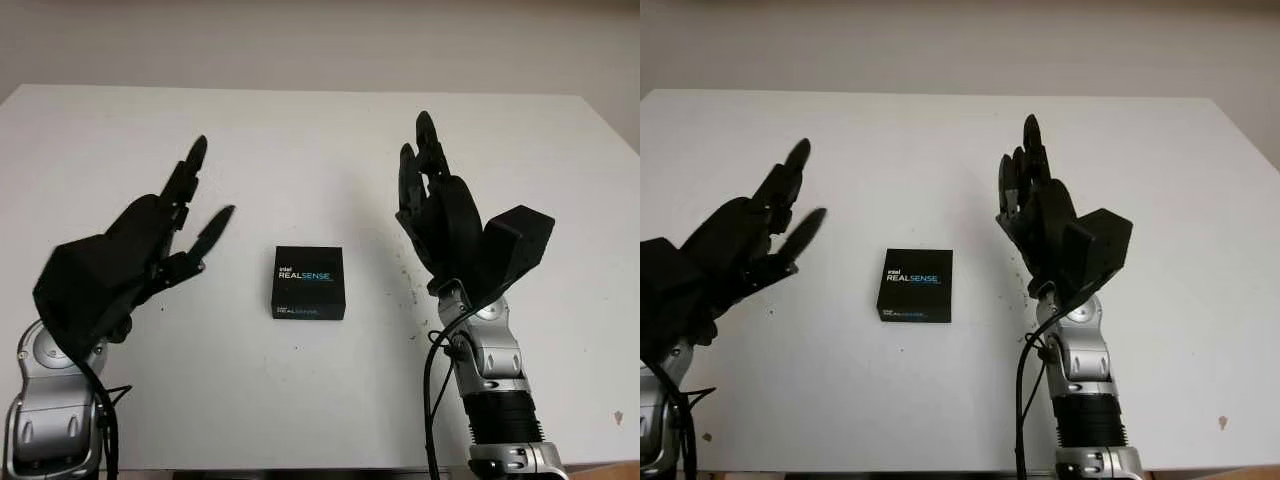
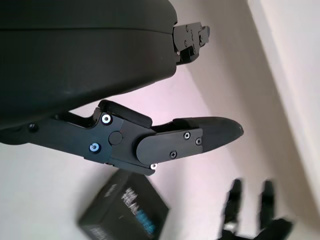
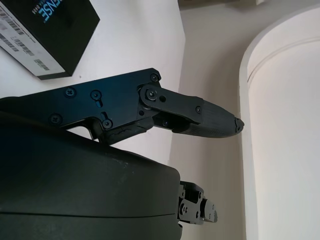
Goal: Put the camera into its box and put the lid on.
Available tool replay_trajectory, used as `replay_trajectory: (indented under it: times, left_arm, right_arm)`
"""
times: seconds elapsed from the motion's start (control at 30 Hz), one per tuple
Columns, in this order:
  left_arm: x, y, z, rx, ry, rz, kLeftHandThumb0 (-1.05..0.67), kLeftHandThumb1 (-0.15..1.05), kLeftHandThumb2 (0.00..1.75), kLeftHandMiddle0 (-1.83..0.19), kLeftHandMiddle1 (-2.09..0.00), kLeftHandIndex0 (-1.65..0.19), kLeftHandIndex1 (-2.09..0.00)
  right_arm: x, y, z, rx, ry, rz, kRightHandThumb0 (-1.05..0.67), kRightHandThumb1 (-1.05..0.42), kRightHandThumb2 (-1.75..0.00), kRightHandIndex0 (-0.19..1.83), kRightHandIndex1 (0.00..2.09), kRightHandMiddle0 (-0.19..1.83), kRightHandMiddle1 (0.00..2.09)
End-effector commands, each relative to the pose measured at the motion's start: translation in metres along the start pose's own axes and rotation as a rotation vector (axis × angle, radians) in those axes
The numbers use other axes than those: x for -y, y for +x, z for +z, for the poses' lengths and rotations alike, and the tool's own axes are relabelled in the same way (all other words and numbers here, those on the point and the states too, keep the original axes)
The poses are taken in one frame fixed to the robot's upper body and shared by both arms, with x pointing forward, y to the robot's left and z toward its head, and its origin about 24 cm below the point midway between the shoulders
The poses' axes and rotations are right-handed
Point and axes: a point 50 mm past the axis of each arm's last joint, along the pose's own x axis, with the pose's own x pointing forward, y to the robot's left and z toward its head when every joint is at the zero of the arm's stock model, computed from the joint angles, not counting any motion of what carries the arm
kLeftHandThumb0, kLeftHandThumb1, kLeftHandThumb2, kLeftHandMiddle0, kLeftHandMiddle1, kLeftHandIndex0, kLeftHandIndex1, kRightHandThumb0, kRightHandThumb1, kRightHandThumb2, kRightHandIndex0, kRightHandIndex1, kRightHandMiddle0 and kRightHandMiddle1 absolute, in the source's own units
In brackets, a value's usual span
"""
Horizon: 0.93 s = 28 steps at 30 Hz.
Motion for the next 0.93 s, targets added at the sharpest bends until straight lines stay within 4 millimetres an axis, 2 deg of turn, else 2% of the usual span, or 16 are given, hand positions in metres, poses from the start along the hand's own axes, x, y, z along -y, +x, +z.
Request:
replay_trajectory:
  times: [0.0, 0.17, 0.33, 0.53, 0.73, 0.9]
  left_arm:
    - [-0.005, 0.005, 0.0, 0.041, -0.109, 0.043, -0.71, 1.05, 0.47, 0.19, -0.02, 0.18, -0.02]
    - [-0.008, 0.017, -0.015, 0.065, -0.244, 0.14, -0.7, 1.05, 0.59, 0.19, 0.0, 0.19, 0.0]
    - [-0.007, 0.032, -0.033, 0.09, -0.341, 0.211, -0.7, 1.05, 0.61, 0.19, 0.0, 0.19, 0.0]
    - [0.001, 0.042, -0.05, 0.084, -0.391, 0.206, -0.74, 1.05, 0.63, 0.19, 0.0, 0.19, 0.0]
    - [0.008, 0.041, -0.054, 0.079, -0.346, 0.177, -0.73, 1.05, 0.62, 0.19, 0.0, 0.19, 0.0]
    - [0.014, 0.039, -0.048, 0.09, -0.288, 0.148, -0.73, 1.05, 0.63, 0.19, 0.0, 0.19, 0.0]
  right_arm:
    - [0.0, 0.0, 0.0, -0.003, -0.009, 0.017, -0.66, -1.05, -0.61, -0.14, 0.05, -0.11, 0.02]
    - [-0.002, 0.001, -0.003, -0.035, -0.012, 0.024, -0.62, -1.05, -0.66, -0.16, 0.04, -0.14, 0.02]
    - [-0.003, 0.005, -0.007, -0.05, -0.03, 0.014, -0.64, -1.05, -0.69, -0.18, 0.04, -0.15, 0.02]
    - [-0.004, 0.006, -0.013, -0.06, -0.017, -0.028, -0.68, -1.05, -0.67, -0.19, 0.01, -0.19, 0.01]
    - [-0.004, 0.005, -0.016, -0.073, -0.004, -0.039, -0.73, -1.05, -0.66, -0.19, 0.0, -0.19, 0.0]
    - [-0.004, 0.004, -0.015, -0.073, -0.001, -0.047, -0.74, -1.05, -0.65, -0.19, 0.0, -0.19, 0.0]
